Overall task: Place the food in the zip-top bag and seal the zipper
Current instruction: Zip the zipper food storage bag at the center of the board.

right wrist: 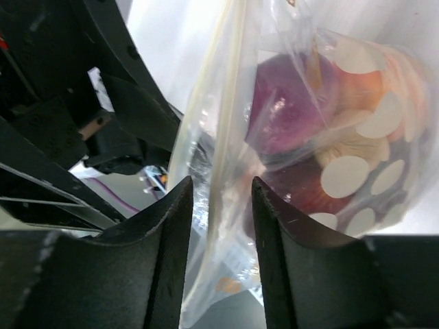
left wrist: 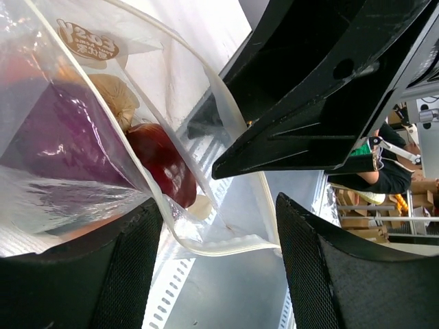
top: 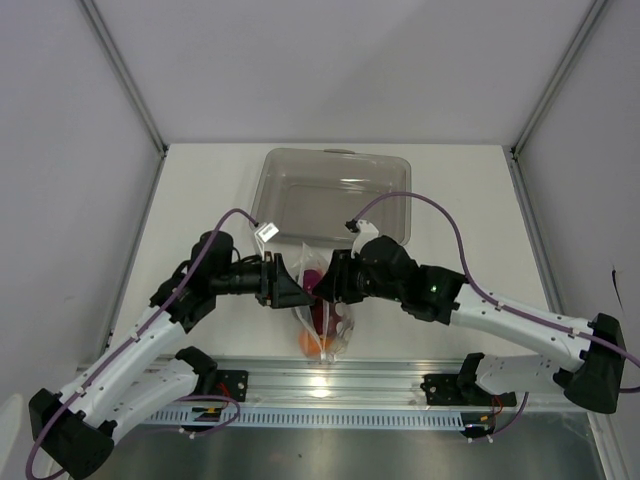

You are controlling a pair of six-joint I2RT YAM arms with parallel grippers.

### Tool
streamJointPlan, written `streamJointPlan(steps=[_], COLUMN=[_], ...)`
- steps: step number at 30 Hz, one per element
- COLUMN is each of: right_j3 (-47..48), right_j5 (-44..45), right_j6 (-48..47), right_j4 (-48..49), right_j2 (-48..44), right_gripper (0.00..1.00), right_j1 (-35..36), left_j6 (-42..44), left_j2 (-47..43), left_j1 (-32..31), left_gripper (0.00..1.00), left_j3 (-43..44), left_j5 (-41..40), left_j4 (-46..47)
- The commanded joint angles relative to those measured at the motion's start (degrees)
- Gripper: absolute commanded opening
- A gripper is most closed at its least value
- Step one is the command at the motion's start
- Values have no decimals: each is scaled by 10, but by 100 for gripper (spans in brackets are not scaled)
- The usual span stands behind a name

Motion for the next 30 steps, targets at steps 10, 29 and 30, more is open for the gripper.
streamJointPlan(steps=[10, 29, 30], right_j3=[1, 61, 66], right_j5=[-52, 74, 81], right_j6=[-124, -96, -94], right_j4=[-68, -156, -162], right_j2=[-60, -26, -23], right_gripper=[73, 66, 66], right_j1=[8, 166, 178], left_j6=[-39, -86, -86], left_j2=[4, 9, 9], left_j1=[-2, -6, -7], left_gripper=[64, 59, 59], left_j3=[20, 37, 36], left_j5=[-41, -82, -82], left_j4=[1, -22, -22])
